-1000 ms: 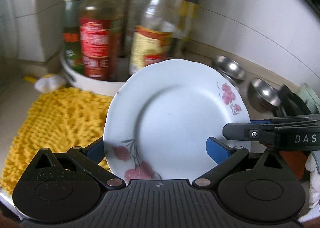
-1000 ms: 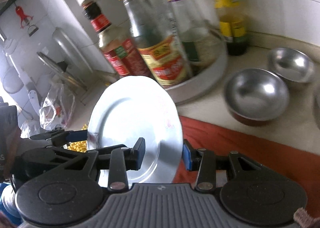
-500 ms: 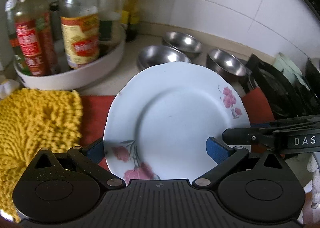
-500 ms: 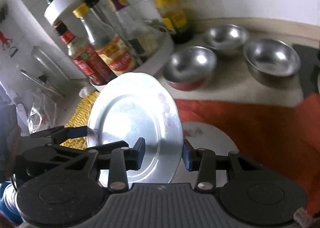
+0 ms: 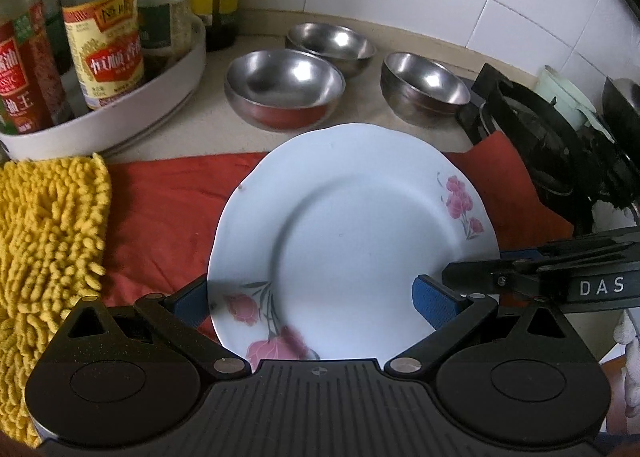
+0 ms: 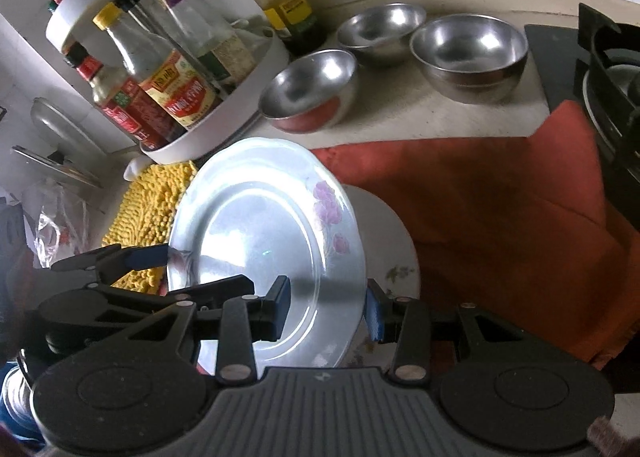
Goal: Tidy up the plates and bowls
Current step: 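Lower the held plate onto the plates on the red cloth and open the right gripper, then move the right gripper to the rim of a steel bowl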
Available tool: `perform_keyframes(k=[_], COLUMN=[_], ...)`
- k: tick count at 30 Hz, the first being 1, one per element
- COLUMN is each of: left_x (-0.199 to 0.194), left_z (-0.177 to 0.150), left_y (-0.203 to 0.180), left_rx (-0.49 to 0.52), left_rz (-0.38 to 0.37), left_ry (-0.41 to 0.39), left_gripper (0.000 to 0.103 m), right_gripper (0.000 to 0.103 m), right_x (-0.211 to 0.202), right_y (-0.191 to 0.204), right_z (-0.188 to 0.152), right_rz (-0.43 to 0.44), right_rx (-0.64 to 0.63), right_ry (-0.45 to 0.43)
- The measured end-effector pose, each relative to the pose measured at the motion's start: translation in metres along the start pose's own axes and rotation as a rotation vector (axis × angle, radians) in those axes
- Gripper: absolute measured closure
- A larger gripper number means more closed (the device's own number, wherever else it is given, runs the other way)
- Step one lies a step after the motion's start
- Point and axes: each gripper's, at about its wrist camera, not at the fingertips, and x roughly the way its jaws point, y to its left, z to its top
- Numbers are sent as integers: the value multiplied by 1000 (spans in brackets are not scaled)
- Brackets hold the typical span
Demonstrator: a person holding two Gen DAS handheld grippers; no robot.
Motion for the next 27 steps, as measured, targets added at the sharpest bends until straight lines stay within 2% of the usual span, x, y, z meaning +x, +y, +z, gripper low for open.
perform_keyframes(k=[13, 19, 27], left_x=[18, 8, 9], left_z=[1, 11, 34], left_y=[2, -3, 6], left_rx=[-9, 33, 1], left_rz=[-13, 8, 39], left_ry=[44, -18, -55], left_gripper=[4, 1, 1], right_gripper=[63, 60, 60], right_x=[8, 6, -6], right_y=[-2, -4, -13], right_z=[0, 4, 12], right_rz=[-63, -94, -101], right_rx=[-36, -73, -75], right_ry=[23, -13, -71])
